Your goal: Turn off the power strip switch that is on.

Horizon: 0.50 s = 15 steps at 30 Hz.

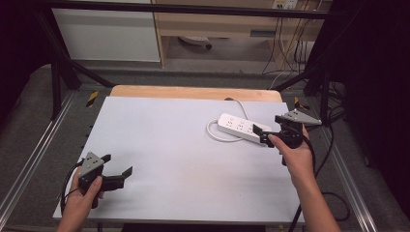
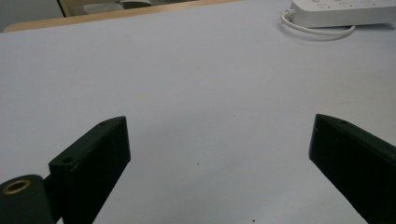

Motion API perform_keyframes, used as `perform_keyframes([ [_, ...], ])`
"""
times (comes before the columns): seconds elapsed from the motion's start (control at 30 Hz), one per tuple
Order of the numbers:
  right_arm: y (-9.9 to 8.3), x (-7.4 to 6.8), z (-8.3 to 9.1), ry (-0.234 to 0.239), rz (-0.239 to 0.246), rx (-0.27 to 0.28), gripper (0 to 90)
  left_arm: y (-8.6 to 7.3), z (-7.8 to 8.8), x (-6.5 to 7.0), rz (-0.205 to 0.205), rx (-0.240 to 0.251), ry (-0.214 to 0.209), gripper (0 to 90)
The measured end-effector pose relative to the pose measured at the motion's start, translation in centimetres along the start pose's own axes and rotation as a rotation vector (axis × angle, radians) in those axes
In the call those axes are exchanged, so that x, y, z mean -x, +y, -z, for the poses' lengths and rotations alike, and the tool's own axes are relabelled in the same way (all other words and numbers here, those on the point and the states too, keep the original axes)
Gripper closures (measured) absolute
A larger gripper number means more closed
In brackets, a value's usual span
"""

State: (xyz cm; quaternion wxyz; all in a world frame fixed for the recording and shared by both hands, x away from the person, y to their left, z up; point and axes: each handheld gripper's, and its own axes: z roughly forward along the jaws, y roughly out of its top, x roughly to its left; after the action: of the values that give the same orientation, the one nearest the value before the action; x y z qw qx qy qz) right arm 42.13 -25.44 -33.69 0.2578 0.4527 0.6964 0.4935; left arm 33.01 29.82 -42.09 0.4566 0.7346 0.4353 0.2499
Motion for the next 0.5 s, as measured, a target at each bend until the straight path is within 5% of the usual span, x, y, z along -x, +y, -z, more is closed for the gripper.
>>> perform_keyframes([
  [0.5, 2.1, 0.6, -2.1, -0.010, 0.004, -0.007, 6.0, 0.0, -0.1, 0.0, -0.003, -0.005, -0.001, 5.2],
])
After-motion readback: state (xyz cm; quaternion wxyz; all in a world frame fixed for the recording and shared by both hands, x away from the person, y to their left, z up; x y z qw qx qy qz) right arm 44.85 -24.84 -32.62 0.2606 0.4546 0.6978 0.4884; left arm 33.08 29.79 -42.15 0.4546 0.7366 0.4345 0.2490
